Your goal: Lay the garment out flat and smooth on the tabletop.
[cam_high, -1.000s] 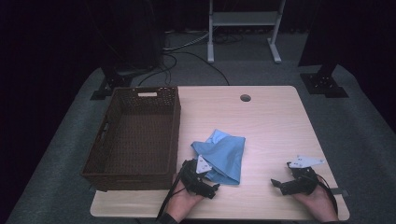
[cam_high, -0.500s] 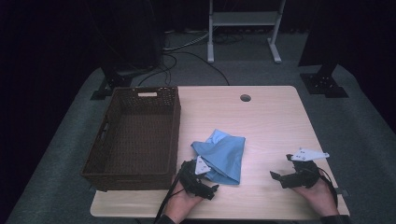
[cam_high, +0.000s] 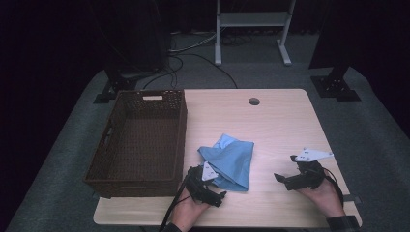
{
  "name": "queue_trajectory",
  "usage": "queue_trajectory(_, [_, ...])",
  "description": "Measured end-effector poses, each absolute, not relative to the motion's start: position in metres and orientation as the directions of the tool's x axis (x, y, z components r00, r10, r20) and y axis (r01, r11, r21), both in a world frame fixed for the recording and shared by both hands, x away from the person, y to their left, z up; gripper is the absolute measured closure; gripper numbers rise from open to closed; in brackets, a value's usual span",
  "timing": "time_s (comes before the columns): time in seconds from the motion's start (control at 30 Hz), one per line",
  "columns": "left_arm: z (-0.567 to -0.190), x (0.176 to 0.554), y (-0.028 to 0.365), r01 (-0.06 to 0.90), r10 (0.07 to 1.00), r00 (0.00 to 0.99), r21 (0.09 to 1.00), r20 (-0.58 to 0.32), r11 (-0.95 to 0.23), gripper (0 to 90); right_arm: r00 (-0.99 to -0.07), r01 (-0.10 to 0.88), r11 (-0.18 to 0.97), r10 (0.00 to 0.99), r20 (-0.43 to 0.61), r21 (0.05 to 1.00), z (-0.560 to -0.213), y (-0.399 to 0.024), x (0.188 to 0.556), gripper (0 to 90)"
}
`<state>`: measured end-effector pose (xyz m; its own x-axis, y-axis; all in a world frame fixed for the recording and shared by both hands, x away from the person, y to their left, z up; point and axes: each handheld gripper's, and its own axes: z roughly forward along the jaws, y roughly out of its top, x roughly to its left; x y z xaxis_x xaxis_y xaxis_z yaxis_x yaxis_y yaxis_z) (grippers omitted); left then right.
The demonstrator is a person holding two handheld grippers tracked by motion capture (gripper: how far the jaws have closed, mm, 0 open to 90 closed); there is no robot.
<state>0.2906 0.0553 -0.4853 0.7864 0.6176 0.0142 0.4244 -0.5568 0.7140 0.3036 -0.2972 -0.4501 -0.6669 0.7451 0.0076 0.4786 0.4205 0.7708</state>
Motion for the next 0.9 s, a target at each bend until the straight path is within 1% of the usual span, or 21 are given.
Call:
queue_trajectory(0.27, [-0.485, 0.291, 0.055, 0.425, 0.617, 0.787, 0.714, 0.014, -0.557, 0.0, -0.683, 0.477, 0.428, 0.73, 0.018, 0.768, -0.45, -0.29, 0.308, 2.1])
queue_trajectory(0.57, [-0.485, 0.293, 0.06, 0.407, 0.592, 0.806, 0.712, 0.016, -0.572, 0.0, -0.7, 0.467, 0.433, 0.714, 0.023, 0.771, -0.445, -0.286, 0.319, 2.2])
queue_trajectory(0.7, [-0.485, 0.293, 0.06, 0.401, 0.585, 0.811, 0.713, 0.015, -0.575, 0.0, -0.704, 0.461, 0.429, 0.709, 0.027, 0.777, -0.442, -0.285, 0.324, 3.8])
queue_trajectory(0.9, [-0.485, 0.293, 0.06, 0.401, 0.585, 0.811, 0.712, 0.016, -0.576, 0.0, -0.715, 0.45, 0.446, 0.699, 0.014, 0.774, -0.44, -0.28, 0.33, 3.8])
